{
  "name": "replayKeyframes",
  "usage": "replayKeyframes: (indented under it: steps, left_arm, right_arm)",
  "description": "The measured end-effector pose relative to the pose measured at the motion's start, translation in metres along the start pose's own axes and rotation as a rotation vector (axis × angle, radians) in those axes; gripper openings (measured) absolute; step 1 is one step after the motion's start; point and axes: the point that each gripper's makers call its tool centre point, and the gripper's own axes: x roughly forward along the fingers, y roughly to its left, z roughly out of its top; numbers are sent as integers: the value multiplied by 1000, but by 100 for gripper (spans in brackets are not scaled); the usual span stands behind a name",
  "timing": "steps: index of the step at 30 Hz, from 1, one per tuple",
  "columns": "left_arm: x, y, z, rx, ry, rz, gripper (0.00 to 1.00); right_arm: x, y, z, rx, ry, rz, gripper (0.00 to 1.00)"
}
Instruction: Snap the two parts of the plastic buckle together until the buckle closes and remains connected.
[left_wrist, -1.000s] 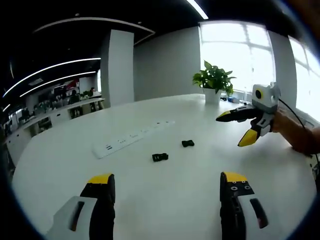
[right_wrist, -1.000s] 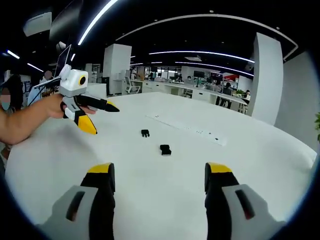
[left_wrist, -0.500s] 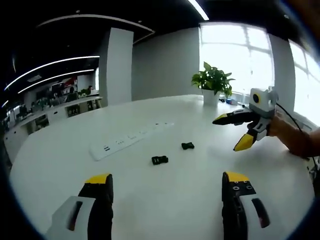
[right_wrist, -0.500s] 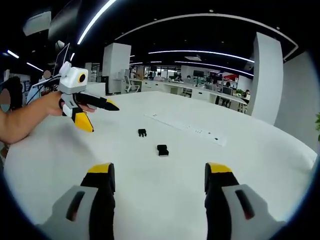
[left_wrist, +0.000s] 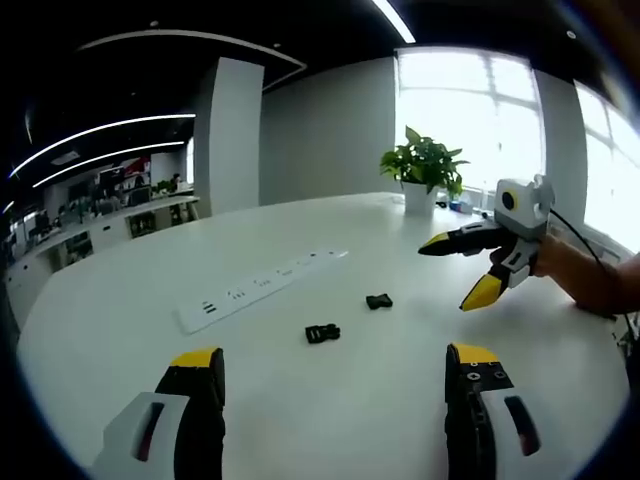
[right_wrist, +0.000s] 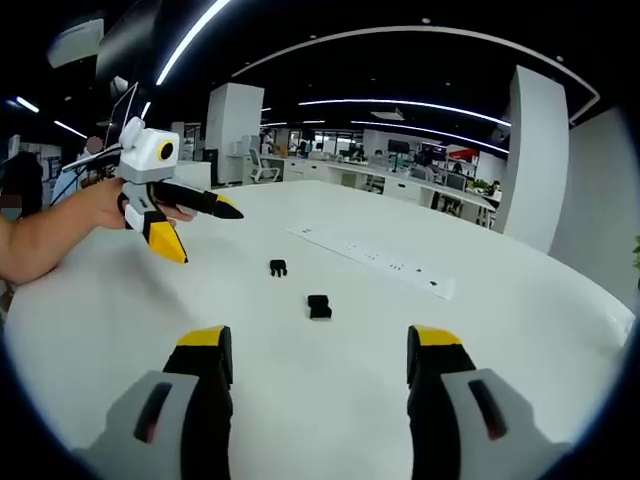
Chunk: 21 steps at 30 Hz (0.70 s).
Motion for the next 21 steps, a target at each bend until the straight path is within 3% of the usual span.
replayKeyframes:
  steps: [21]
  left_arm:
    - [18,12,8,-10,-1,-31,90]
  right_arm:
    - [20,-11,4,-16,13,10,70]
